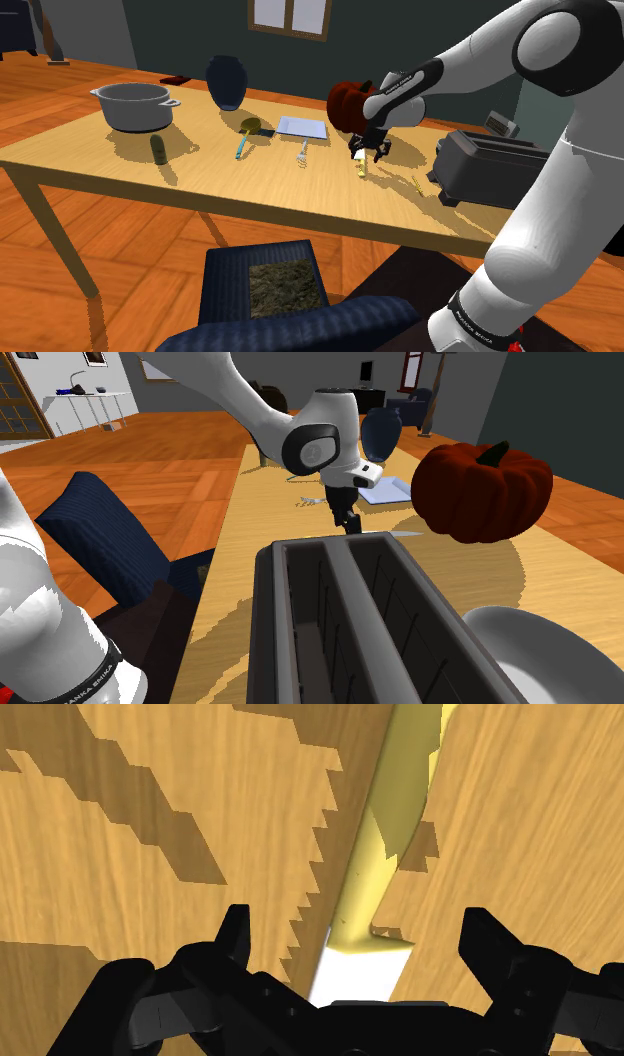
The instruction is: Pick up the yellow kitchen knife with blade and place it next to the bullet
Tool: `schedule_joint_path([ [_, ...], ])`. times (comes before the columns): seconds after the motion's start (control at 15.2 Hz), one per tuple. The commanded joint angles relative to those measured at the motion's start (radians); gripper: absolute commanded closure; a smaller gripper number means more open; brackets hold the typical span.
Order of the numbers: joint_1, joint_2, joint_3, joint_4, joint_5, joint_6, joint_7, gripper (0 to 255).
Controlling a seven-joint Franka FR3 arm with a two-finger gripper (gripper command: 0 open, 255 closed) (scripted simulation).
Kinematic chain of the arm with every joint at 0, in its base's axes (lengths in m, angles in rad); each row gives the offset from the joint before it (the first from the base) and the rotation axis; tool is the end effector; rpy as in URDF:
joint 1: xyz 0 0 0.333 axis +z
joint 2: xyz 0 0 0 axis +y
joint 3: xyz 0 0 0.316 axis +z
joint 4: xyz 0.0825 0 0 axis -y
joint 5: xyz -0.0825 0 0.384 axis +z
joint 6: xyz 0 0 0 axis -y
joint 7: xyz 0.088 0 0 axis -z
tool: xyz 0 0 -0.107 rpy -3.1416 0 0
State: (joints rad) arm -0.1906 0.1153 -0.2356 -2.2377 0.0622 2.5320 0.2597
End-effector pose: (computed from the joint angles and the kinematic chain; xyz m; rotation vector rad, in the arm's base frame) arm 0.5050 -0.2290 0.3374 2.9209 -1.1156 0.2872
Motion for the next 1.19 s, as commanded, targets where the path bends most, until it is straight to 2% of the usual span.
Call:
schedule_joint_path([
  [0.0,0.0,0.0,0.0,0.0,0.0,0.0,0.0,0],
  [0.07,0.0,0.0,0.0,0.0,0.0,0.0,0.0,0],
  [0.13,0.0,0.0,0.0,0.0,0.0,0.0,0.0,255],
  [0.73,0.0,0.0,0.0,0.0,0.0,0.0,0.0,255],
  [1.12,0.003,-0.051,-0.004,0.027,-0.023,-0.076,0.017,255],
])
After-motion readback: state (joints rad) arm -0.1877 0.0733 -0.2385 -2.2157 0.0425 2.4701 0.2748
